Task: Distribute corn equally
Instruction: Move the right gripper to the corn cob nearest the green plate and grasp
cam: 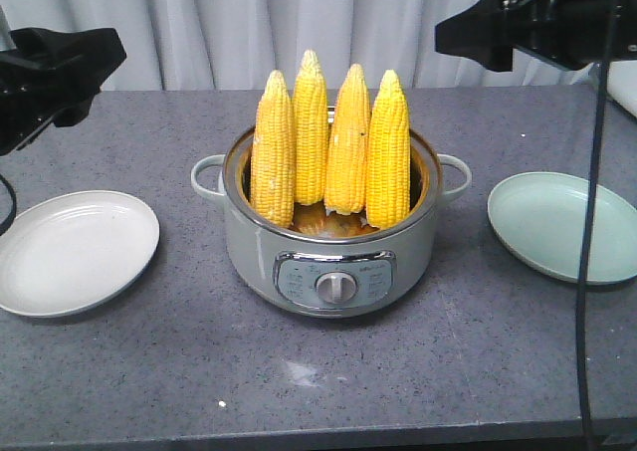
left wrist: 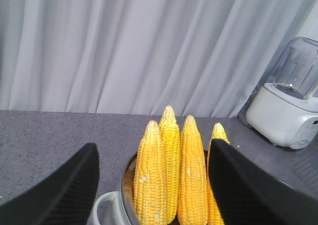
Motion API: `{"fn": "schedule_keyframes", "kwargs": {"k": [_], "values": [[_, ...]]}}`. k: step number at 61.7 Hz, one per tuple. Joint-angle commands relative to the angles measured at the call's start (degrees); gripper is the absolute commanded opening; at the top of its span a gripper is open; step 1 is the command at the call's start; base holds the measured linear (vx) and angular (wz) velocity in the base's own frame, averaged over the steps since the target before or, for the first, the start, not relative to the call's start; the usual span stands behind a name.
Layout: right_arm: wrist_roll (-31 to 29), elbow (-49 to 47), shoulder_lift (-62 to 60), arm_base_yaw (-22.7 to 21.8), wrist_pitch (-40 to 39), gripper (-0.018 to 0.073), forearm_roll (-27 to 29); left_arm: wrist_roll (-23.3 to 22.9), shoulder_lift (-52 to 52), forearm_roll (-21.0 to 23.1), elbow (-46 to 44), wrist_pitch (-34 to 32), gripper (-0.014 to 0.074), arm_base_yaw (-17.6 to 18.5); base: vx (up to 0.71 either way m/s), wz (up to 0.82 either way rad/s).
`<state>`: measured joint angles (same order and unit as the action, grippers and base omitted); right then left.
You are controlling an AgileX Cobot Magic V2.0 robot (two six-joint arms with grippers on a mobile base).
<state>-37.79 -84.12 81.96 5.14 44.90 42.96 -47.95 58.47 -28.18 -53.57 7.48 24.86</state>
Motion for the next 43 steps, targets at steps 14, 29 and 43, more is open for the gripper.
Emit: {"fn": "schedule_keyframes", "kwargs": {"k": [14,29,43], "values": [[-7.43,-4.04,10.46,-0.27,-6.45,0.0578,13.44,0.05,-0.68,0.02,-1.99,-3.01,0.0465,0.22,0.00,0.00],[-12.04,-4.04,14.29,-0.07,-9.83,0.0578,19.74,0.05,-0.68,0.02,-1.99,-0.90,0.0465,0.22,0.00,0.00],[-15.45,-3.98,15.43,2.71,-15.11,0.0578,20.80,0.05,-0.68,0.02,-1.99,-0.47,0.0465,0.22,0.00,0.00]]}}
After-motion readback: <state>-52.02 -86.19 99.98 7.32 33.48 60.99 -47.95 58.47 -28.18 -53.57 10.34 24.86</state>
